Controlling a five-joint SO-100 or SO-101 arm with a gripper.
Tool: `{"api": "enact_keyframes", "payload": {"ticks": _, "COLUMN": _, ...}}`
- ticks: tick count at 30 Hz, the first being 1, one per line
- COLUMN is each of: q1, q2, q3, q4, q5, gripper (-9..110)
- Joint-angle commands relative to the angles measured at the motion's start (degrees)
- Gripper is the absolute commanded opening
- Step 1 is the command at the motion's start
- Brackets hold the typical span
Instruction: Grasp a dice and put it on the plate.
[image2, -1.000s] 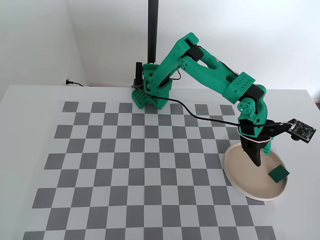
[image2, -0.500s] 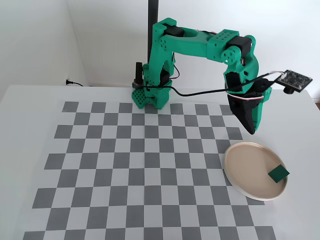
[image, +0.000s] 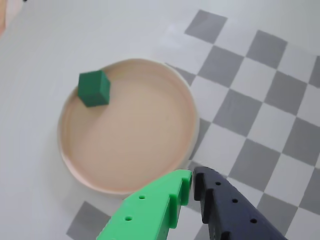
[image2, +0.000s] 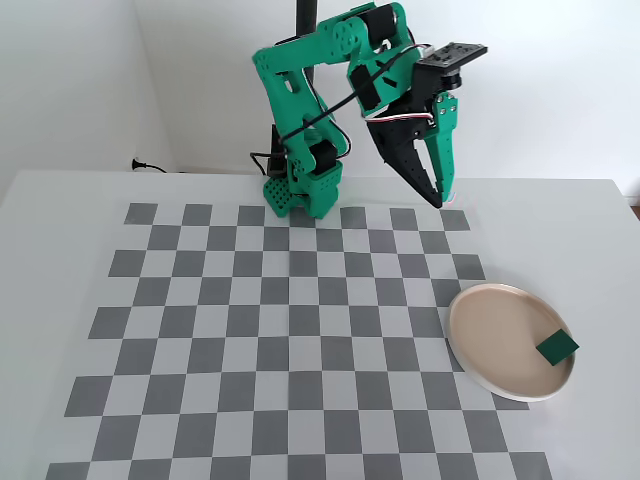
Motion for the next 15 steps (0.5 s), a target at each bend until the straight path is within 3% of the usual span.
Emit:
{"api": "enact_keyframes", "payload": {"ticks": 1, "q1": 4.2, "q2": 15.7, "q3": 11.5, "q4": -4.6, "q5": 3.3, "gripper": -4}}
{"api": "enact_keyframes", "payload": {"ticks": 15, "q1": 17.6, "q2": 46.6, "q3": 39.3, "q4": -7.9, "q5": 20.3, "gripper": -4}}
